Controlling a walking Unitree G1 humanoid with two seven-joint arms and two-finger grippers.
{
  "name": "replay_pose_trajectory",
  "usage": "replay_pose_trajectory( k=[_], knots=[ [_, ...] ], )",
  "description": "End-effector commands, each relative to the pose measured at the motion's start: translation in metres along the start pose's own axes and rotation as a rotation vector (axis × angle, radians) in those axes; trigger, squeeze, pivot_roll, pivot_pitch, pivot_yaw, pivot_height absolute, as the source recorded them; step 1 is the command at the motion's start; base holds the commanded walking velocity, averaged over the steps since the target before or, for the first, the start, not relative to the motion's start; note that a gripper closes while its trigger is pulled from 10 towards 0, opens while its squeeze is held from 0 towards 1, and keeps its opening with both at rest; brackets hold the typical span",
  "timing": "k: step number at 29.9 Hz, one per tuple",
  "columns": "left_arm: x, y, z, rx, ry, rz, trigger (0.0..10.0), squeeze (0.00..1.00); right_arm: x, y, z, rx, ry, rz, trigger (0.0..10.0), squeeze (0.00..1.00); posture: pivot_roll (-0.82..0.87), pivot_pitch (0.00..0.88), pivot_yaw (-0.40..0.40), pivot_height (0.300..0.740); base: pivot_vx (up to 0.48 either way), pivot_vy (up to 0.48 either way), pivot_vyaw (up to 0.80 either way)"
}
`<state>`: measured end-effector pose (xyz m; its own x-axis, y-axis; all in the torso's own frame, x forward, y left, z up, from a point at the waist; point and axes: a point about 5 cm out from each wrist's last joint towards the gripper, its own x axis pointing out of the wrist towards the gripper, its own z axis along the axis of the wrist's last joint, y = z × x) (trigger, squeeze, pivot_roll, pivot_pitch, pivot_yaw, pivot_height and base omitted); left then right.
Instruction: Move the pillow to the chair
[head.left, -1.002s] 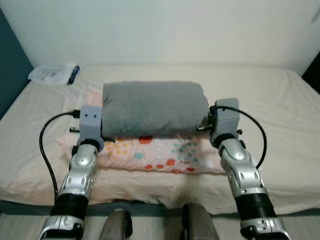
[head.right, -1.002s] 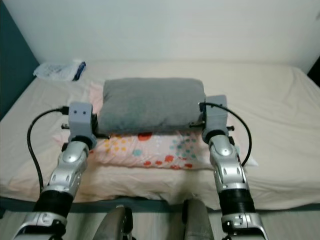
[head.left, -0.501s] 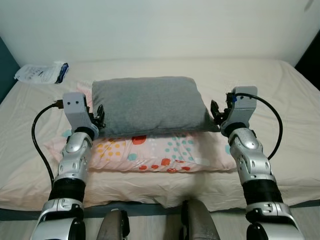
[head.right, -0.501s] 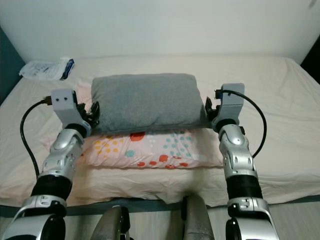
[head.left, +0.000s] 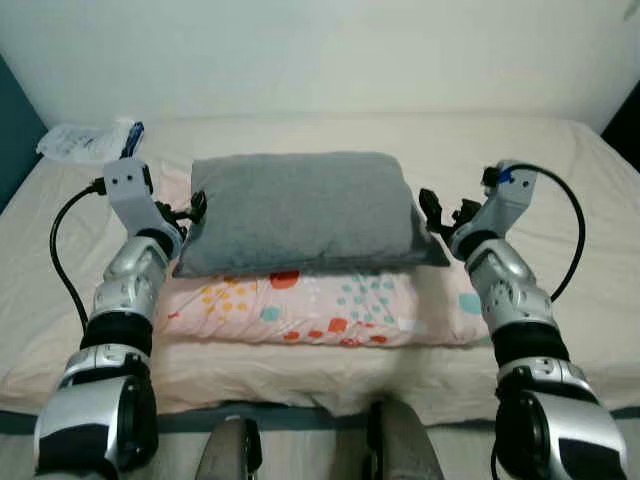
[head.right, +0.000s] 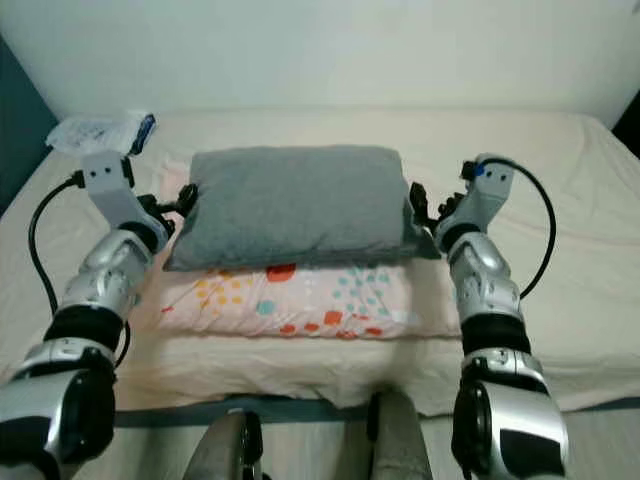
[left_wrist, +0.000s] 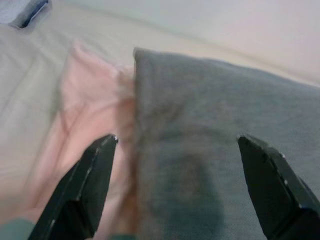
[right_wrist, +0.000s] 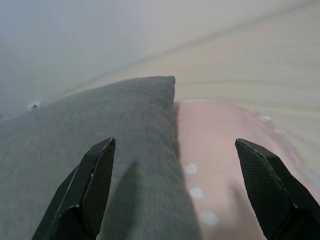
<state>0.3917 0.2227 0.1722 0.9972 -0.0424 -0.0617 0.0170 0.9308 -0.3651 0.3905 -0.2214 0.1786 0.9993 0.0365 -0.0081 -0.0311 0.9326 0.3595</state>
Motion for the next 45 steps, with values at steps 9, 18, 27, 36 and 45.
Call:
replay_pose_trajectory(
  k=[9, 18, 27, 36, 45],
  knots=[
    [0.001, -0.002, -0.014, -0.056, 0.166, -0.118, 10.0, 0.0, 0.001, -0.017, -0.013, -0.114, 0.148, -0.117, 10.0, 0.0, 0.01, 0.173, 0.018, 0.606, 0.0, 0.0, 0.0],
    [-0.003, -0.003, -0.045, -0.113, 0.298, -0.074, 10.0, 0.0, 0.001, -0.013, -0.026, -0.071, 0.159, -0.087, 10.0, 0.0, 0.01, 0.181, 0.014, 0.606, 0.0, 0.0, 0.0],
    [-0.005, -0.035, -0.066, -0.462, 0.362, -0.236, 10.0, 0.0, 0.001, 0.008, -0.051, 0.094, 0.233, -0.002, 10.0, 0.0, 0.0, 0.18, 0.01, 0.606, 0.0, 0.0, 0.0],
    [-0.004, -0.063, -0.067, -0.597, 0.371, -0.388, 10.0, 0.0, 0.003, 0.025, -0.058, 0.426, 0.232, 0.06, 10.0, 0.0, 0.01, 0.174, 0.01, 0.606, 0.0, 0.0, 0.0],
    [-0.006, -0.084, -0.073, -0.579, 0.415, -0.466, 10.0, 0.0, -0.002, 0.042, -0.076, 0.525, 0.312, 0.164, 10.0, 0.0, 0.01, 0.168, 0.014, 0.606, 0.0, 0.0, 0.0]
  ],
)
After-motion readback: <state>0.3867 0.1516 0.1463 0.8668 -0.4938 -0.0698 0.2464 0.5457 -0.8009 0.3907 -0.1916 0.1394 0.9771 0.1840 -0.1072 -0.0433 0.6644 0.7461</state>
